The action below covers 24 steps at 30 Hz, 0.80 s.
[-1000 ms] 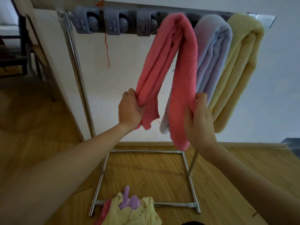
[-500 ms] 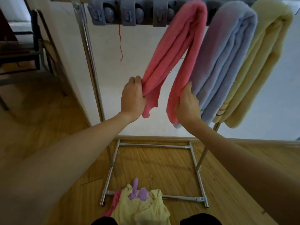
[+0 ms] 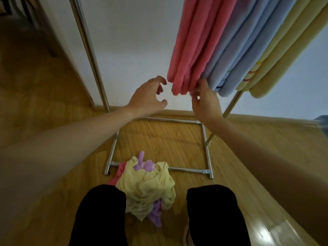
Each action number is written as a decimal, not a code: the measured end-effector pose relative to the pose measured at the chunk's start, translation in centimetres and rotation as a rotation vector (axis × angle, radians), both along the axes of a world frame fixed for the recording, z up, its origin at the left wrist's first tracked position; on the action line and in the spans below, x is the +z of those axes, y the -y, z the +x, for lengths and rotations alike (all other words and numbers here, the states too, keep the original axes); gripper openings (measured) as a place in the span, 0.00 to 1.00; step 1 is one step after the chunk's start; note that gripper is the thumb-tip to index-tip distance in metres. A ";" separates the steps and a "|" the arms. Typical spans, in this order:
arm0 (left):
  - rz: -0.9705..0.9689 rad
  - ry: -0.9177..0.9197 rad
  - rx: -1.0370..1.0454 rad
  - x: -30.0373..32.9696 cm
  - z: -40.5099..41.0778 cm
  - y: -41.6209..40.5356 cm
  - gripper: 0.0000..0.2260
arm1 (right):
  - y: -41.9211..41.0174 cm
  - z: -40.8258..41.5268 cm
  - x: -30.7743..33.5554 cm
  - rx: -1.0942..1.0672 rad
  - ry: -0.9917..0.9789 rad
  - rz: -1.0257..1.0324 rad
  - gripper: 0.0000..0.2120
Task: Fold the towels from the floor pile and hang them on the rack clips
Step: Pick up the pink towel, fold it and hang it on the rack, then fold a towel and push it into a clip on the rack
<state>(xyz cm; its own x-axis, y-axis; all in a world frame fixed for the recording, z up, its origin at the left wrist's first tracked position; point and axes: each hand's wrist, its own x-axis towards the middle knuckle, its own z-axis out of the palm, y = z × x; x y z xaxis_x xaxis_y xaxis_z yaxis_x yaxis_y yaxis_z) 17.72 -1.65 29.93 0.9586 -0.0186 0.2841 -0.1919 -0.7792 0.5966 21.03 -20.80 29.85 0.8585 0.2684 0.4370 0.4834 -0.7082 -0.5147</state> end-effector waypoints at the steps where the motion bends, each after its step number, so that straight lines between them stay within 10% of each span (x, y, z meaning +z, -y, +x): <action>1: 0.009 -0.070 0.034 -1.9 -0.7 -0.9 0.21 | 0.2 -0.7 -2.1 0.012 -0.066 -0.026 0.12; 13: 0.174 -0.805 0.158 -25.1 -10.8 -7.7 0.09 | -1.3 -10.6 -25.4 0.386 -0.920 -0.739 0.21; 24: 0.350 -0.915 -0.026 -38.4 -10.7 -7.5 0.19 | -6.1 -12.4 -35.8 0.510 -0.905 -0.686 0.25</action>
<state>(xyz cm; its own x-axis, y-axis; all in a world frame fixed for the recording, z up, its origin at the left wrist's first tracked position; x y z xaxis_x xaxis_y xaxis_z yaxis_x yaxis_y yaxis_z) 7.06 5.88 -8.47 0.8041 0.0158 -0.5942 0.2104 -0.9425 0.2595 8.62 -14.74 -5.99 0.5085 0.5986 -0.6190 0.4471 -0.7979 -0.4043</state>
